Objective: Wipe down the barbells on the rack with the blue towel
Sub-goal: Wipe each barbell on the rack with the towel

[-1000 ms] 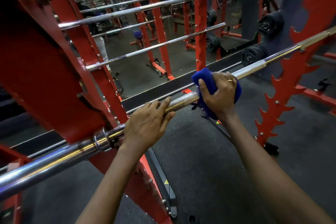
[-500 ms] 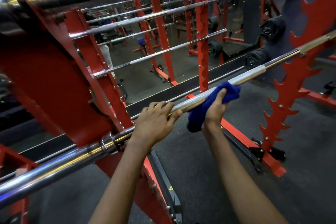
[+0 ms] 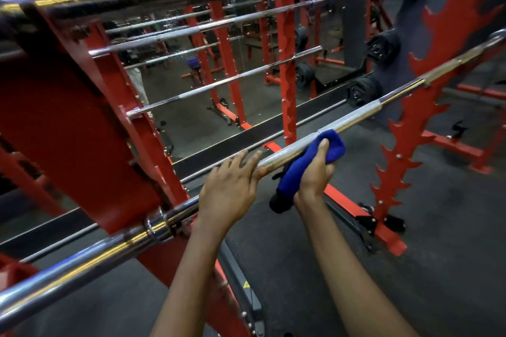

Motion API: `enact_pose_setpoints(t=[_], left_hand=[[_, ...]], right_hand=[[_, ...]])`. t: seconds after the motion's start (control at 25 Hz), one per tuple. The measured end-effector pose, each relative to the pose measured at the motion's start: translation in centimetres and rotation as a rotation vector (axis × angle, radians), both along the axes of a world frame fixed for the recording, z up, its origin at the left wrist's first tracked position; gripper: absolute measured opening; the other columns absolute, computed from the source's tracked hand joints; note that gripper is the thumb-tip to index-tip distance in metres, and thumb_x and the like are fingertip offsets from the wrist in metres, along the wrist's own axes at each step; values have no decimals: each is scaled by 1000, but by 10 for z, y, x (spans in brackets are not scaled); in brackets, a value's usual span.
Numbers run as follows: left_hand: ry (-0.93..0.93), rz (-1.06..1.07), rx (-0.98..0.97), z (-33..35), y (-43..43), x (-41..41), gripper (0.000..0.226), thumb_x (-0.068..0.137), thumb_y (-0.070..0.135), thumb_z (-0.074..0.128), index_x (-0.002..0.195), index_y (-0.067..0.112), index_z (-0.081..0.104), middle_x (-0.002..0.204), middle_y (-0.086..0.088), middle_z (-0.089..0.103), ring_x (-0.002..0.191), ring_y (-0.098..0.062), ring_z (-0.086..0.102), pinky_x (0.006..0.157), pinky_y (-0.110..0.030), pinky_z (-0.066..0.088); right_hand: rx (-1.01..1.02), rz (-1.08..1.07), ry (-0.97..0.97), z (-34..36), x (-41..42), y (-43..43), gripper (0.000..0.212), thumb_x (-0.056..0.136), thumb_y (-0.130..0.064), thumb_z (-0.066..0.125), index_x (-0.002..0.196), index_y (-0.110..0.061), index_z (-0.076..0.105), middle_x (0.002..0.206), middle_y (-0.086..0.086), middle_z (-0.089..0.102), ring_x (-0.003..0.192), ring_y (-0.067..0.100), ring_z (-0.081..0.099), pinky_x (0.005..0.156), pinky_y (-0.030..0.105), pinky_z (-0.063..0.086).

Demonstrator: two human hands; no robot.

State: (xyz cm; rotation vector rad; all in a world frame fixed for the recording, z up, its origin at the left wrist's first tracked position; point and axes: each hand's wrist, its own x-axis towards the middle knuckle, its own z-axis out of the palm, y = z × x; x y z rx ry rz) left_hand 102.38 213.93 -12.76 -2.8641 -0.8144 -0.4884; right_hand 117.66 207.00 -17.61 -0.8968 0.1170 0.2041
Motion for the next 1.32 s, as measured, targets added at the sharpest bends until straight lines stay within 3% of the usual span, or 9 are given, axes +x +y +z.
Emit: enact_pose_setpoints(t=[0.2,0.32,0.48,0.64,0.72,0.8,0.96,1.12,1.32], left_hand=[[40,-164,-55,5,7,7,54,108,43,25,160,33,14,155,5,43,127,-19,53,99,-37,44],[27,-222,120,-7,7,4,56,108,49,19,161,33,9,155,2,44,122,-20,55,97,-37,49],[-2,-195,37,-4,2,4,54,108,44,26,160,39,10,146,6,50,115,-19,57,90,-37,49],[88,-169,-256,22,12,24,54,105,42,35,157,44,19,139,1,57,121,-25,58,93,-42,50],[120,-185,-204,21,11,34,53,105,48,32,157,38,23,135,-2,59,118,-27,59,91,-43,51],[83,-206,-89,12,5,36,56,104,56,28,155,33,24,125,-2,61,105,-27,64,77,-41,49],[-15,-173,109,-1,-4,31,53,105,55,28,150,28,32,109,0,60,86,-21,65,57,-34,34],[-70,-244,245,-4,-6,25,42,110,37,32,144,17,43,104,-1,57,78,-17,56,61,-33,40],[-62,-336,243,-9,-6,25,61,102,19,45,159,17,23,137,-7,53,97,-19,59,77,-33,50]], right_hand=[[-636,-71,-874,-6,-17,-11,51,97,-44,65,142,-21,54,144,2,57,142,21,43,120,40,31],[-917,-115,-1159,2,35,-14,48,97,-52,57,129,-19,65,134,0,66,145,19,42,124,50,21],[-1055,-247,-1062,16,67,-15,48,93,-53,56,107,-10,71,115,11,73,124,26,59,119,52,29],[-1142,-77,-1386,24,85,-23,37,94,-47,51,88,-14,68,88,6,71,90,29,64,102,44,42],[-1096,-150,-1250,33,106,-29,34,92,-43,52,78,-15,64,78,5,68,80,30,61,91,43,46],[-1047,-219,-1122,33,102,-25,30,91,-42,55,79,-15,62,81,1,66,84,22,56,96,46,45],[-1005,-82,-1412,12,97,-35,36,97,-44,54,103,-12,70,97,5,71,98,23,60,102,45,41],[-938,-214,-950,23,113,-26,48,93,-51,53,104,-7,68,106,13,69,108,36,59,104,49,43],[-1011,-126,-1195,6,107,-34,50,96,-56,55,113,-11,68,117,9,69,118,27,57,110,52,39]])
